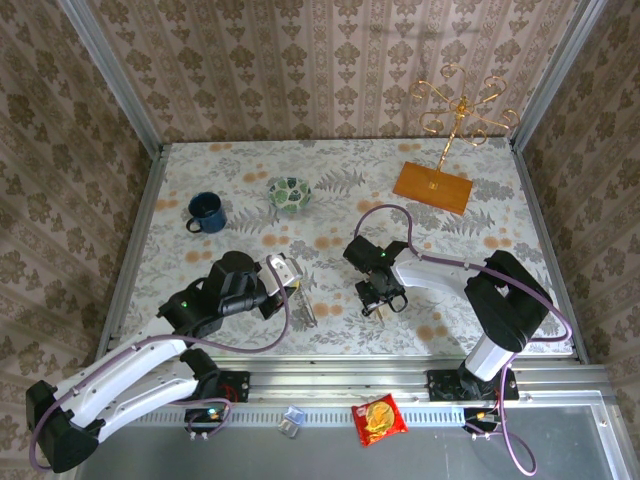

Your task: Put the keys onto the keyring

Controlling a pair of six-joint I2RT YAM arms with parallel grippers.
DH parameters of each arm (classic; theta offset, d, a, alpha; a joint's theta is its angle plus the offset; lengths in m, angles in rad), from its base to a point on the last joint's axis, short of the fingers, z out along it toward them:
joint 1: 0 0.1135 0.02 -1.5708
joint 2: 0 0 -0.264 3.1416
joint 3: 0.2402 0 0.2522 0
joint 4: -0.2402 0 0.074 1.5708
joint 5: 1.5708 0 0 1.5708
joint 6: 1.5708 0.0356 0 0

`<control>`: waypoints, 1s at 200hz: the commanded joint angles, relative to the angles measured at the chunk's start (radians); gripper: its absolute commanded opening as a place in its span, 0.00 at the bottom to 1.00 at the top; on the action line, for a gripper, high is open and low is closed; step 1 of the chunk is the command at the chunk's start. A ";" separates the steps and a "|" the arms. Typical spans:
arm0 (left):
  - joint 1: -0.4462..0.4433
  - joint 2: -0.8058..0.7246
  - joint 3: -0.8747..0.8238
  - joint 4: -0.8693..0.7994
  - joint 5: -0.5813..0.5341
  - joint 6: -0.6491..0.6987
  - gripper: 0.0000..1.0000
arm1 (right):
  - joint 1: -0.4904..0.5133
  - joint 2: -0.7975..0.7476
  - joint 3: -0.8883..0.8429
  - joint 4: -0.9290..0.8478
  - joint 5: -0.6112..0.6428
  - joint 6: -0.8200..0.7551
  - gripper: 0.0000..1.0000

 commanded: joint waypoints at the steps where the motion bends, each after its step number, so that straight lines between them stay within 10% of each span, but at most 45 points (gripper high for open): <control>1: -0.008 -0.003 -0.005 0.039 0.022 -0.015 0.00 | 0.008 -0.076 -0.021 0.007 0.025 -0.032 0.00; 102: -0.041 0.036 -0.005 0.114 0.061 0.029 0.00 | 0.022 -0.575 -0.170 0.265 -0.404 -0.328 0.00; 200: -0.074 0.073 -0.006 0.182 0.204 0.111 0.00 | 0.034 -0.505 -0.005 0.169 -0.557 -0.498 0.00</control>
